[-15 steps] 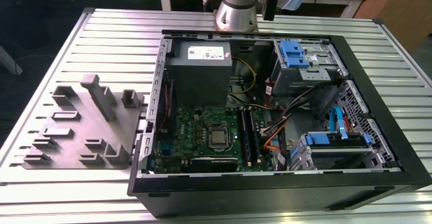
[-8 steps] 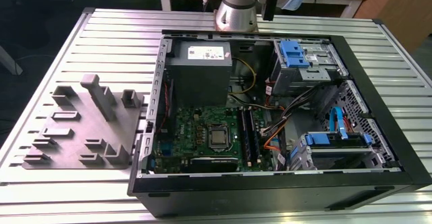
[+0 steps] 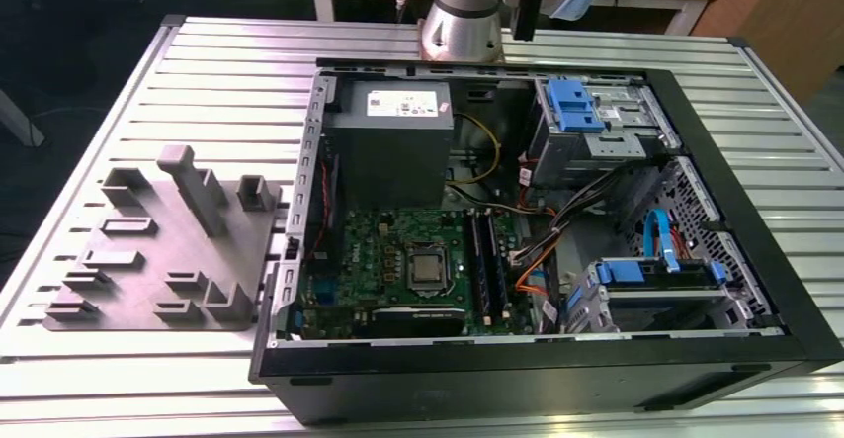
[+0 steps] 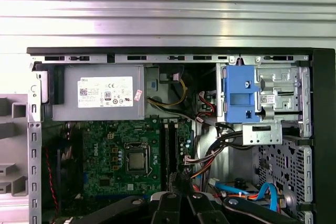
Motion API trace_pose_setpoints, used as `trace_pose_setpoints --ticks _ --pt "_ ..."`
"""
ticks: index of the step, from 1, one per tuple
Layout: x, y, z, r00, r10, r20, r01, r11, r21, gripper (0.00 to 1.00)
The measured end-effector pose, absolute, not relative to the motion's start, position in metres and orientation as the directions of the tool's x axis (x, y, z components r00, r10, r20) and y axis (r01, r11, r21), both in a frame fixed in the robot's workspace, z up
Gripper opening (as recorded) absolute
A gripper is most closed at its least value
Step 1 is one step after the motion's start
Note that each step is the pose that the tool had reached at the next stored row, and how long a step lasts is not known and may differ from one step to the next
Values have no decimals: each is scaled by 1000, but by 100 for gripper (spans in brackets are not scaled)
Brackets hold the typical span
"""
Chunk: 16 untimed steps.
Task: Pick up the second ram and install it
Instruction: 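Press down the second ram until it locks into place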
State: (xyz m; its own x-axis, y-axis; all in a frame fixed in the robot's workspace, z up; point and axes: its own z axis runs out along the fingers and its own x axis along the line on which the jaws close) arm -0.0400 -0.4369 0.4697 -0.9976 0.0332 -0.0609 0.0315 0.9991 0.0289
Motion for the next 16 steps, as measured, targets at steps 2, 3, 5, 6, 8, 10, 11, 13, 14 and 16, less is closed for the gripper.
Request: trace_pose_setpoints --ticks 2,3,5,6,8,10,11,13,14,16 --pt "-40 -438 470 -998 33 -61 32 999 29 7" --pt "-40 -442 470 -998 33 -61 32 999 29 7" --pt "-40 -442 469 -998 33 -61 31 999 29 7" --pt "-40 -443 469 -998 33 -61 32 999 29 7" --pt "-40 -443 469 -998 33 -61 32 999 29 7" --pt "-40 -443 469 -998 33 -61 32 999 29 7" --pt "-40 -443 469 -998 33 -61 32 999 29 7" --pt "-40 -443 467 -998 33 -61 31 999 29 7" --pt "-40 -443 466 -998 33 -61 32 999 29 7" --pt "-40 -443 464 -998 33 -60 32 999 29 7"
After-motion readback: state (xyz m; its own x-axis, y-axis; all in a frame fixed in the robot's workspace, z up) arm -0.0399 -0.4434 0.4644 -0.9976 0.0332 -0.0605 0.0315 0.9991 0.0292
